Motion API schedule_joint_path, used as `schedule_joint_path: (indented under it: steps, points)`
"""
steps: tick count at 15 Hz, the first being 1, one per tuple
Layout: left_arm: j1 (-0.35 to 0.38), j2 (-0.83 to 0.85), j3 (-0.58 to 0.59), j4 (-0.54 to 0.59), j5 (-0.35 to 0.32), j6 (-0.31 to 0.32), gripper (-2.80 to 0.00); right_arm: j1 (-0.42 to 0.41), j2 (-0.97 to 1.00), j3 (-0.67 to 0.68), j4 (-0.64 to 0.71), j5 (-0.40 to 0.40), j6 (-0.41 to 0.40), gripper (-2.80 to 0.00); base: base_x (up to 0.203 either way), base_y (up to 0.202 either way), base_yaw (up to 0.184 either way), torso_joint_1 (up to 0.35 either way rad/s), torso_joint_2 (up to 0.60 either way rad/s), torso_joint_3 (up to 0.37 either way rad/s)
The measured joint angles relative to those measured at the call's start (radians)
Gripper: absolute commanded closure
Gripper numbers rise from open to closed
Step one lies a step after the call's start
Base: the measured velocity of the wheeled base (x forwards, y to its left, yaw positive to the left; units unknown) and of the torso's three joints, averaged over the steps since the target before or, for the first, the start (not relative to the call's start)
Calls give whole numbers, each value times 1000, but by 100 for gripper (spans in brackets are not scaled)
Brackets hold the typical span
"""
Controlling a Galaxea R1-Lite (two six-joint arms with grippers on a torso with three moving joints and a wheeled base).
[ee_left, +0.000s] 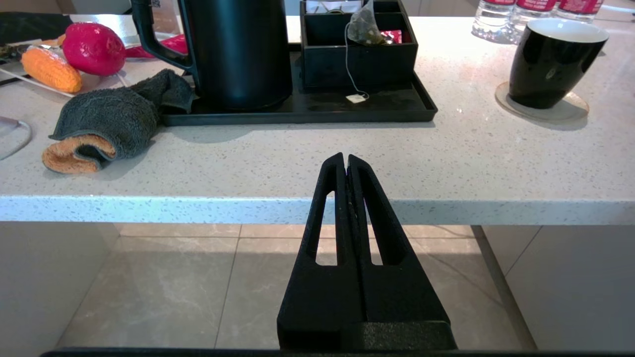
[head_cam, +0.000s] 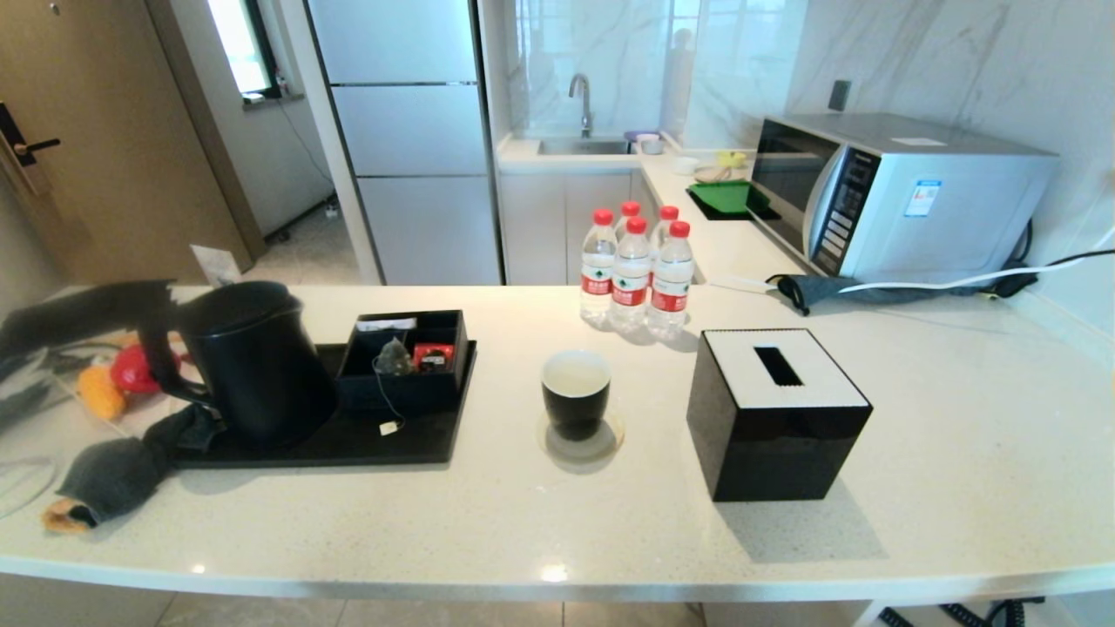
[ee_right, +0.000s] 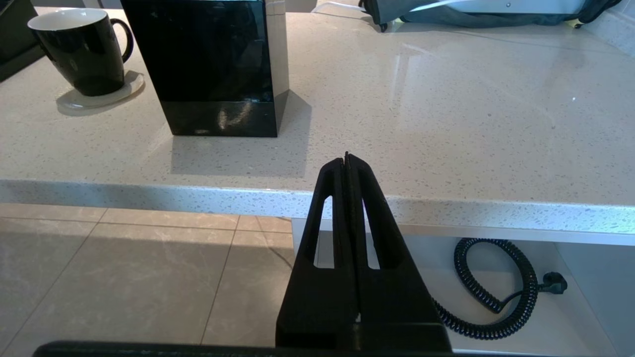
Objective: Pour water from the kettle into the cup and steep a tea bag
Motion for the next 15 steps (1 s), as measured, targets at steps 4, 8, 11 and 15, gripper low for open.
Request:
schedule_joint_path:
  steps: [4,8,11,15]
  points:
    - [-1,0,0,0,3,-20,0,0,0,0,0,1,1,0,0,0,0,0,0,0]
    - [0,0,0,-3,24,-46,0,0,0,0,0,1,0,0,0,0,0,0,0,0]
    - [0,0,-1,-6,36,-52,0,0,0,0,0,0,0,0,0,0,0,0,0,0]
    - [-13,118,-117,-6,128,-77,0,0,0,0,0,1,0,0,0,0,0,0,0,0]
